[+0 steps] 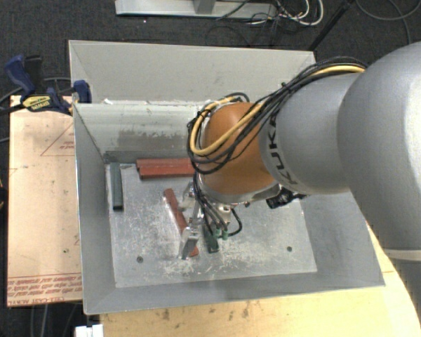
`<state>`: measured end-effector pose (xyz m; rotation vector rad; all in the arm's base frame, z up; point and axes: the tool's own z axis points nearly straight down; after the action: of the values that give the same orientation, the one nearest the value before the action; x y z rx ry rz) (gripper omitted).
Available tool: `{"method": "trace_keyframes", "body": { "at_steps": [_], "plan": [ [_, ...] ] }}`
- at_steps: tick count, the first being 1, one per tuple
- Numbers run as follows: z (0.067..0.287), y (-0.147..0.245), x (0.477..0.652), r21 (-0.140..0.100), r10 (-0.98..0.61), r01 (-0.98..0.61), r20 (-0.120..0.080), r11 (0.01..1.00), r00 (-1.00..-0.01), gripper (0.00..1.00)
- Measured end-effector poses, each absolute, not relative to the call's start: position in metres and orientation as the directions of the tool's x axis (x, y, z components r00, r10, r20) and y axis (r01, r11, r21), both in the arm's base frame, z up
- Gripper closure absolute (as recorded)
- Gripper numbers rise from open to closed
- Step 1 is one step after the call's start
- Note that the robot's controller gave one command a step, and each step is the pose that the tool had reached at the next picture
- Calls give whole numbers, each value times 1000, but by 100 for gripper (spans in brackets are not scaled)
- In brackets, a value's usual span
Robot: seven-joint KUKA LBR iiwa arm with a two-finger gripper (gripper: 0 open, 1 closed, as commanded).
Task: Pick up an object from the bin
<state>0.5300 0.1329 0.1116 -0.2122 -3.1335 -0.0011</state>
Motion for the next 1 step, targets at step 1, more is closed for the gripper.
{"method": "trace_keyframes", "body": {
  "at_steps": [1],
  "plan": [
    [92,122,534,0,163,163,0,987,-987,0]
  ]
}}
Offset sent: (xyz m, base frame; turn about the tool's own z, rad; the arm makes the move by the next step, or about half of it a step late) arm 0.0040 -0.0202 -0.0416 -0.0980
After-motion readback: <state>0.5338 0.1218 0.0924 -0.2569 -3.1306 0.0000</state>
